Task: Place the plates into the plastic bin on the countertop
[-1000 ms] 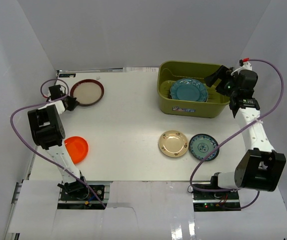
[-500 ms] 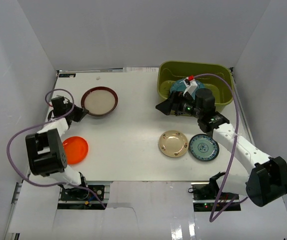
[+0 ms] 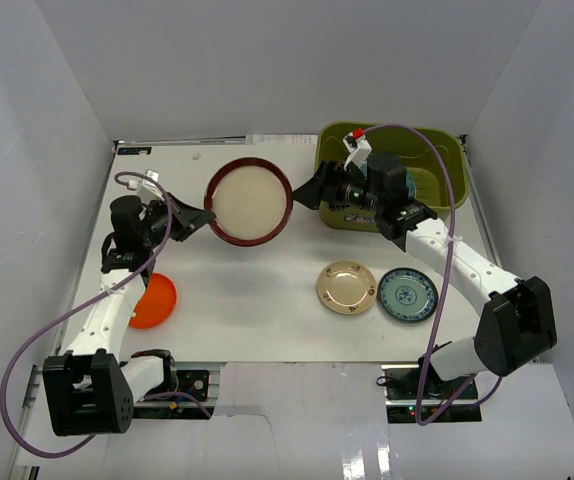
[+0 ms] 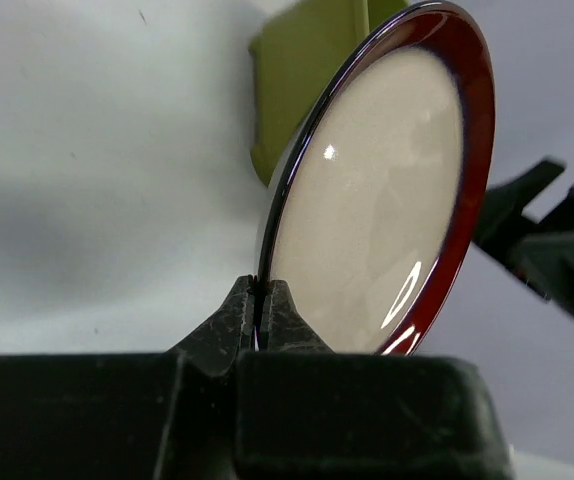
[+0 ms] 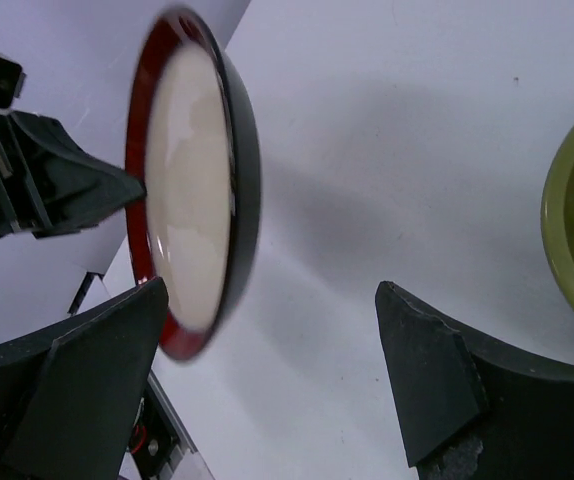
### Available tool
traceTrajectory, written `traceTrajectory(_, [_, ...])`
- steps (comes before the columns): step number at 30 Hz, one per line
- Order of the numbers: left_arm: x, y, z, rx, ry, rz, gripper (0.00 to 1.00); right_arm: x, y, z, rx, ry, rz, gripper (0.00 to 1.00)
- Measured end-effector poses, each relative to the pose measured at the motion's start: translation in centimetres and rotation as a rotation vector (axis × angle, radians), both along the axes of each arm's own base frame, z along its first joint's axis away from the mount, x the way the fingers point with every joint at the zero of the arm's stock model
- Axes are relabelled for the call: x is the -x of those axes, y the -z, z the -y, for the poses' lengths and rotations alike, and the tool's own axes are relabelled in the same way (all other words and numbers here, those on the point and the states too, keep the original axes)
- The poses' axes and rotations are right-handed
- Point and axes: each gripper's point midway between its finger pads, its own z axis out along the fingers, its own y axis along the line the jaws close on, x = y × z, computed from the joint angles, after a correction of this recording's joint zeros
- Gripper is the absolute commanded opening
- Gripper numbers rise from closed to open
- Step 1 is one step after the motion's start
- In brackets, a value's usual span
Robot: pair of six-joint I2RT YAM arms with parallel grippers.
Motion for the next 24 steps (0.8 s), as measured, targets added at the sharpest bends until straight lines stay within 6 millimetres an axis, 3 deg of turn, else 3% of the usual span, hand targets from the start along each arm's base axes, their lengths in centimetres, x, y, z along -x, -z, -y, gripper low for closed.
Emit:
traceTrajectory(3, [1.5,0.9,2.1,-0.014,0.097,-0.039,0.00,-0.5,-1.1,-0.3,-0.013,-0.004,0.020,0.91])
traceTrajectory(6, [2.1,1.1,3.3,-0.029,0.148,-0.053,0.00,-0.4,-1.1,-0.4,-0.015,-0.008,0.018,0.98])
traceTrajectory(9, [2.3,0.6,4.4,-0.041,0.186,-0.039,0.00,-0.6,-0.6,-0.5,-0.010,-0.010,0.009,0.83])
traceTrajectory(16, [3.2,-0.2,6.5,-0.055,0.270,-0.003,0.00,-0.6,0.2,-0.5,0.005,0.000,-0.017,0.18])
traceTrajectory(18, [3.3,0.1,6.6,-0.062,0.272,-0.015,0.04,-0.5,0.3,-0.4,0.013,-0.003,-0.020,0.14])
traceTrajectory(19, [3.3,0.3,6.6,-0.062,0.272,-0.022,0.08,-0.5,0.4,-0.4,0.019,-0.003,-0.022,0.08])
traceTrajectory(21, [3.3,0.4,6.7,-0.065,0.278,-0.028,0.38,-0.4,0.4,-0.2,0.034,-0.004,-0.022,0.08])
traceTrajectory(24, [3.4,-0.9,7.6,-0.055,0.315,-0.002,0.73,-0.5,0.4,0.2,0.055,0.012,-0.029,0.08])
